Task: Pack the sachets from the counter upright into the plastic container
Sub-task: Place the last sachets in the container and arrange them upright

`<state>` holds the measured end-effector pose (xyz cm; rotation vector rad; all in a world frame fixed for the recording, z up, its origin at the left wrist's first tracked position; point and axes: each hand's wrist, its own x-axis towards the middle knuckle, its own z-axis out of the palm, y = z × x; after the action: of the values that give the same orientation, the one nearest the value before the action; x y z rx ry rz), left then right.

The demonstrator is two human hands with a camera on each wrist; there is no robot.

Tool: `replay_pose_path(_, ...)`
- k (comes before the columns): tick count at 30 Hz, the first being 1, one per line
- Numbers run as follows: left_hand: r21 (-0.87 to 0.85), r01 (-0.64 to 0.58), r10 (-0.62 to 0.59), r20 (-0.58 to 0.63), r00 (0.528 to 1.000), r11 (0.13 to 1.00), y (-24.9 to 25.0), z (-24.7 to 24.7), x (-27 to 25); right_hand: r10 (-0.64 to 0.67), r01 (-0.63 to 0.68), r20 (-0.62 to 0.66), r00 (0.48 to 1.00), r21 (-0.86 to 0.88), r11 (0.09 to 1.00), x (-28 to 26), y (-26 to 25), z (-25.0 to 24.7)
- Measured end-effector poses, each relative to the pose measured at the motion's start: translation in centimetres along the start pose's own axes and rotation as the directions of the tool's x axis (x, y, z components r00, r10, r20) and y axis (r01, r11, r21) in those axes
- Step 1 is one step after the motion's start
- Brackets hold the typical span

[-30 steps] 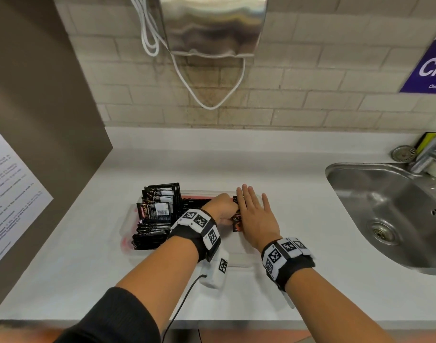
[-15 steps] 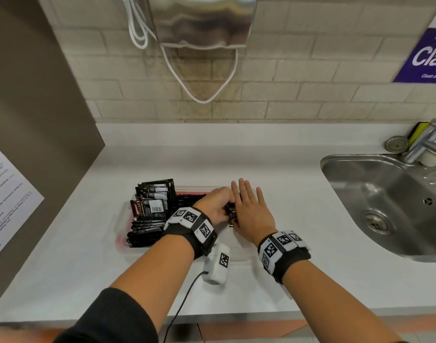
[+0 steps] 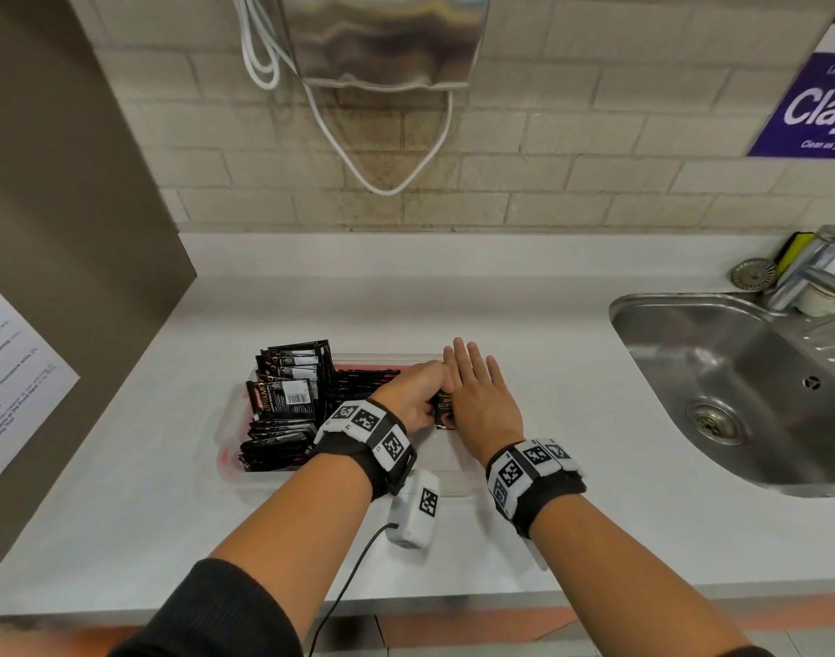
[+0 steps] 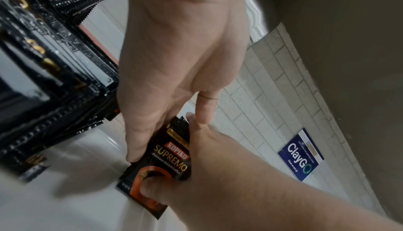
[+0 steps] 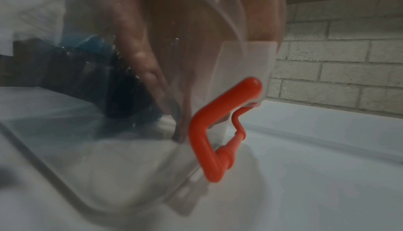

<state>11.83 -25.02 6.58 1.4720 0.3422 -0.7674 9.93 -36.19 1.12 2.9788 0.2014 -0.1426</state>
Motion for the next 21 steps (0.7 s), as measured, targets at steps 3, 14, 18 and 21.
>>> replay_pose_path(3, 0.009, 0.006, -0.006, -0.011, 1.0, 1.0, -0.28, -0.11, 0.03, -0.01, 0.01, 0.007, 1.0, 0.023, 1.0, -0.23, 0.01, -0.12)
replay_pose_path(14, 0.012, 0.004, -0.004, -0.008, 1.0, 1.0, -0.93, 0.42, -0.37, -0.038, 0.038, -0.002, 0.999, 0.085, 0.996, -0.49, 0.09, -0.47)
replay_pose_path(18, 0.043, 0.011, -0.01, -0.036, 0.999, 0.999, -0.91, 0.58, -0.47, -0.039, 0.04, -0.005, 0.999, 0.099, 0.994, -0.45, 0.12, -0.48)
replay_pose_path(21, 0.076, 0.016, -0.013, -0.04, 0.999, 0.997, -0.82, 0.47, -0.49, -0.033, 0.034, -0.02, 0.999, 0.096, 0.995, -0.4, 0.11, -0.43)
